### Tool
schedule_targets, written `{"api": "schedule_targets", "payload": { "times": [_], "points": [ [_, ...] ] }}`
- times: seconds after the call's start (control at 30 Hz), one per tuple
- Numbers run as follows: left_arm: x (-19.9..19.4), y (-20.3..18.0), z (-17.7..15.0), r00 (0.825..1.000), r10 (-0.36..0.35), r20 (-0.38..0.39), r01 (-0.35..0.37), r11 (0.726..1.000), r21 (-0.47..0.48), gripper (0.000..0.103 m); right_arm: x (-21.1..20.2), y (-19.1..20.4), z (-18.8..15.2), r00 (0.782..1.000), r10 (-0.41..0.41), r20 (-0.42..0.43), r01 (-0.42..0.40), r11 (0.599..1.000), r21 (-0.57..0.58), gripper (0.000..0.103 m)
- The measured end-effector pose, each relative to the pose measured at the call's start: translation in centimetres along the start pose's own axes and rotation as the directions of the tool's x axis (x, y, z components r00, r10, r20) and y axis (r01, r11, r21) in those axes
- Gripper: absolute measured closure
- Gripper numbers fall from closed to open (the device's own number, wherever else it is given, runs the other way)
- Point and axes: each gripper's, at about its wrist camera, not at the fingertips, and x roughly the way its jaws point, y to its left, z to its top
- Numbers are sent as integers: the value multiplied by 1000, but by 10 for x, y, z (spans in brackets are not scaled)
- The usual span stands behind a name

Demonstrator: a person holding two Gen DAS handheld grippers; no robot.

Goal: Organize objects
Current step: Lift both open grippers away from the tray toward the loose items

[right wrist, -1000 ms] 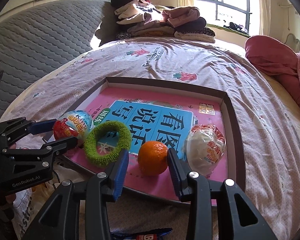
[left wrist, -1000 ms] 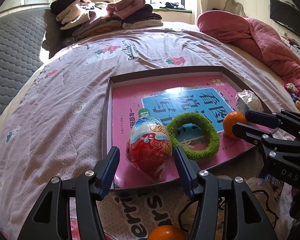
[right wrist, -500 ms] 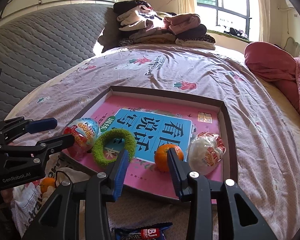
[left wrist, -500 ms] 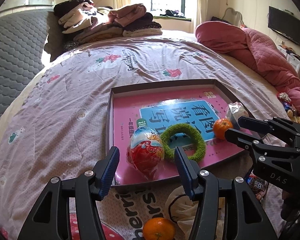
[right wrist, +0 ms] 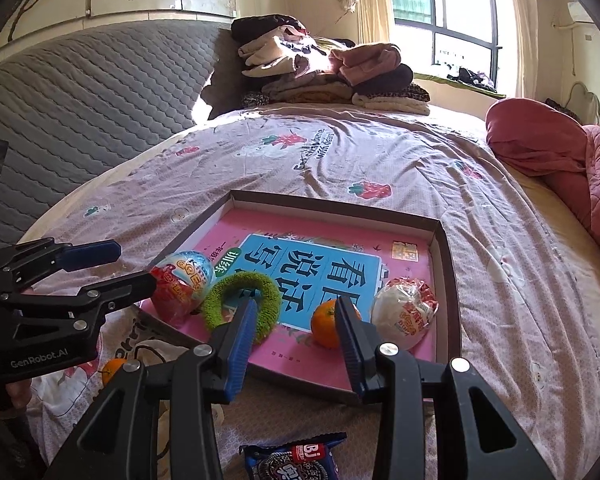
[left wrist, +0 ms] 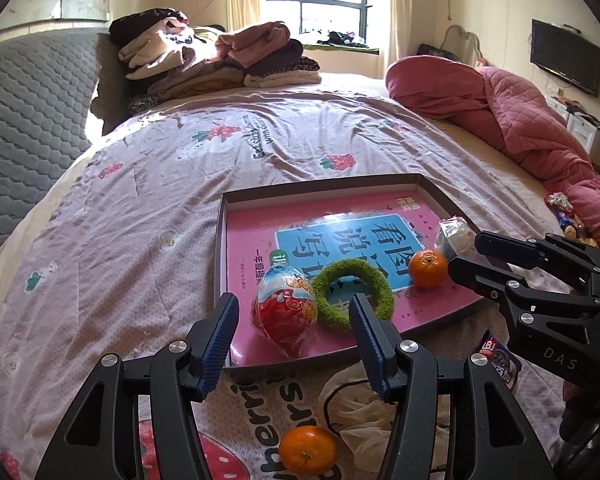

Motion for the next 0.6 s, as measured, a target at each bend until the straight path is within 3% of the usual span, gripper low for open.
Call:
{"api": "schedule_targets", "payload": {
  "times": [0.6],
  "points": [
    [-34,-6,-7,999,0,43,0,1000,1,44,-47,8,5,997,18,78,-18,1000,-3,62]
  ]
}}
